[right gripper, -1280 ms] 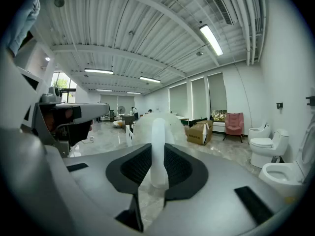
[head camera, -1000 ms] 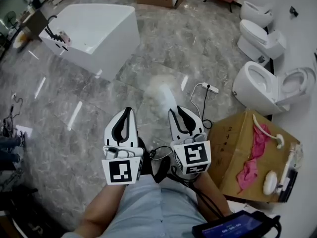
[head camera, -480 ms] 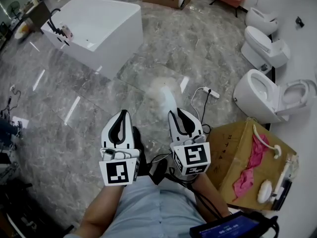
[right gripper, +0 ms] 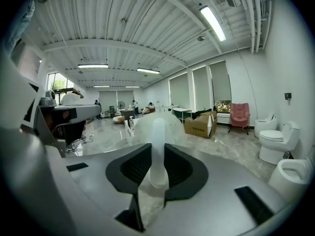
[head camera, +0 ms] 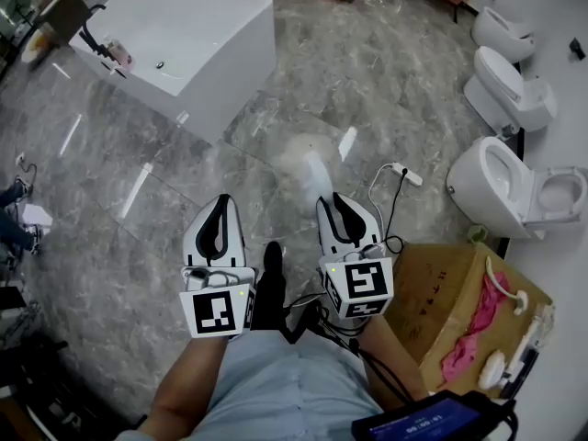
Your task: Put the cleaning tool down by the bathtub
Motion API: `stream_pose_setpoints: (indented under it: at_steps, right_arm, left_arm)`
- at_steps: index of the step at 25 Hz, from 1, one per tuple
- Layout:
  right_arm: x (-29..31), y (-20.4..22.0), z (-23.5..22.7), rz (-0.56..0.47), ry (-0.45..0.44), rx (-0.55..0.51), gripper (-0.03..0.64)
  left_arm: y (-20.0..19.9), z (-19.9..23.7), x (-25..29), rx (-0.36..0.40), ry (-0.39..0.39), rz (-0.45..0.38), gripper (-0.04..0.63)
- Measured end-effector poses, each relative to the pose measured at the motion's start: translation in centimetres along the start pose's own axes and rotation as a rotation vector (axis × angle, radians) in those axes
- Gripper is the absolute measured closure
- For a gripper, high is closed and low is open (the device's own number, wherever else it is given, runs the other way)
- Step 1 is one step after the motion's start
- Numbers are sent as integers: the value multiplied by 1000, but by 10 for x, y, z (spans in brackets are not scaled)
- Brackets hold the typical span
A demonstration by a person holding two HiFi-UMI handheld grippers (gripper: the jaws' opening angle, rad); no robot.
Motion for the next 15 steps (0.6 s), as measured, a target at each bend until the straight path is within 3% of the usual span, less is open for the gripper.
stream_pose_setpoints:
  at_steps: [15]
  right_arm:
    - [132, -111, -45, -117, 87, -46, 526]
  left_arm:
    - [-56, 55, 163, 3, 73, -124, 578]
Point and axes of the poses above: the fingertips, and each gripper's own axes: x forward along the fingers, z to its left, y out of its underside, the point moved 4 cm from there along -x, backward along the fingers, and after that the axes turned 15 degrees about -y, right-handed, at the moved point
